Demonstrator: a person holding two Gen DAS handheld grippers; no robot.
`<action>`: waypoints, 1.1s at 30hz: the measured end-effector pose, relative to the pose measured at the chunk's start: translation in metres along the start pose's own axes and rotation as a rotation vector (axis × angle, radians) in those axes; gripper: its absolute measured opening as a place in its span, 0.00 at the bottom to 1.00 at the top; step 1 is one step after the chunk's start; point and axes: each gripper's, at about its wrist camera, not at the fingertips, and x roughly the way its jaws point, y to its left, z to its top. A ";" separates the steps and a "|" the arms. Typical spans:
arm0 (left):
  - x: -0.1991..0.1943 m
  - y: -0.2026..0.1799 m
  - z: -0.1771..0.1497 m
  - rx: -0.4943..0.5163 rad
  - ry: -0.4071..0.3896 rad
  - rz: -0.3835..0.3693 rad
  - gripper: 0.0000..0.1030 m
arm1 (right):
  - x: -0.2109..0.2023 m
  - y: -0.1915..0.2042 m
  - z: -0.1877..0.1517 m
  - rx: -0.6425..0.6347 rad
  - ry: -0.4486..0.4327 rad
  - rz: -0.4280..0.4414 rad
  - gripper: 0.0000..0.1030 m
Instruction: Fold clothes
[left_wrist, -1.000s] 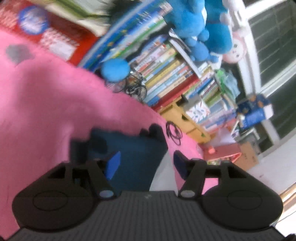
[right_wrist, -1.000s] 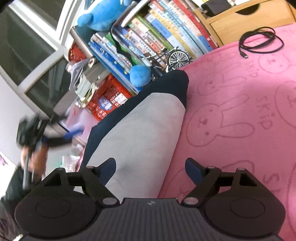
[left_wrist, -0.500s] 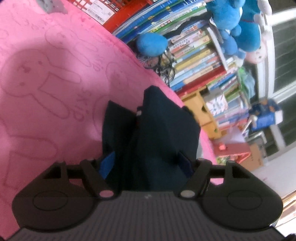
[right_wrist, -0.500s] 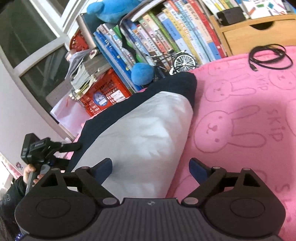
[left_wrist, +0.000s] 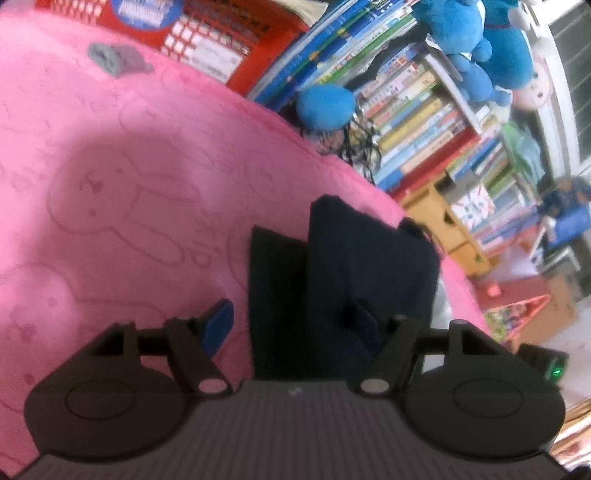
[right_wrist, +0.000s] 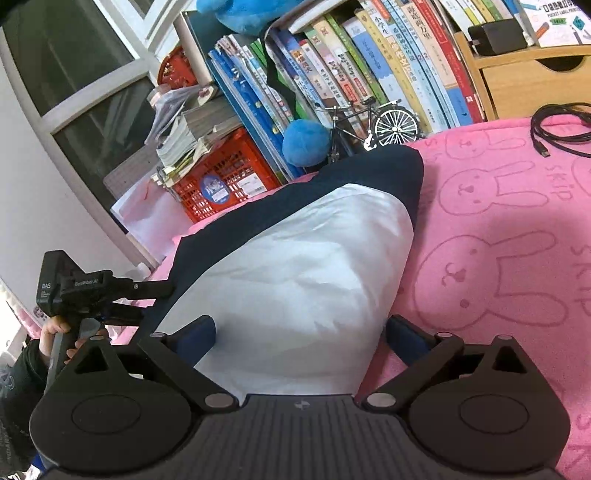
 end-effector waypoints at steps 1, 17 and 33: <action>0.002 0.004 0.002 -0.017 0.013 -0.035 0.68 | 0.000 0.001 0.000 -0.006 0.004 -0.007 0.97; 0.009 0.007 -0.004 -0.048 -0.005 -0.160 0.12 | -0.002 -0.009 0.001 0.145 -0.065 0.032 0.66; 0.092 -0.071 0.004 0.056 -0.001 -0.142 0.16 | -0.071 -0.076 0.048 0.215 -0.102 -0.175 0.54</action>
